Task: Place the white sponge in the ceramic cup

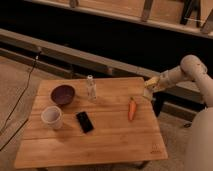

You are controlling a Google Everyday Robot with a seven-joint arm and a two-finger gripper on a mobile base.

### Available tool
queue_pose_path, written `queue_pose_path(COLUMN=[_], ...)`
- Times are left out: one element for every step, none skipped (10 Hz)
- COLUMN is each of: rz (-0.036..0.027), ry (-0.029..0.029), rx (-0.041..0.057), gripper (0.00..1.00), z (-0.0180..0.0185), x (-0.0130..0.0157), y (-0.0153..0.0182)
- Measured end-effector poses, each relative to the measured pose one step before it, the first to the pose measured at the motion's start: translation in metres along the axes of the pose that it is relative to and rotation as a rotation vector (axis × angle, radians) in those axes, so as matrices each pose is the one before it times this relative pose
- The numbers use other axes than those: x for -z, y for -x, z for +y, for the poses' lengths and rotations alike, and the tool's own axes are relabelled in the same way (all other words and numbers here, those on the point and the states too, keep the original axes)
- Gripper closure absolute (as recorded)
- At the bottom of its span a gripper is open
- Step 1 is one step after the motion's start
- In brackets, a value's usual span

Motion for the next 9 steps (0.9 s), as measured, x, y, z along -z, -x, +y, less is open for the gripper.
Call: queue_pose_path(rz=[-0.00849,0.00108,-0.00002,-0.00019,0.00055,-0.00039,0.00003,-0.00007,-0.00016], ry=[-0.00092,-0.0002,-0.00046,-0.00006,-0.00016,0.00009,-0.00003,-0.00005,-0.00002], rx=[0.00412,0.00242,0.0008,-0.00002,-0.00047,0.00035,-0.00004,-0.00016,0.00012], gripper=[1.0,1.0,1.0,1.0,1.0,1.0,1.0,1.0,1.0], z=[-0.00049,0.0006,0.00044,-0.00001,-0.00036,0.00027,-0.00005,-0.00012,0.00008], x=[0.0036,-0.00009,-0.00039,0.00009,-0.00028,-0.00004,-0.00007,-0.00006,0.00009], y=[0.00431,0.00083,0.00037,0.00002,-0.00032,0.00022,-0.00001,-0.00002,0.00007])
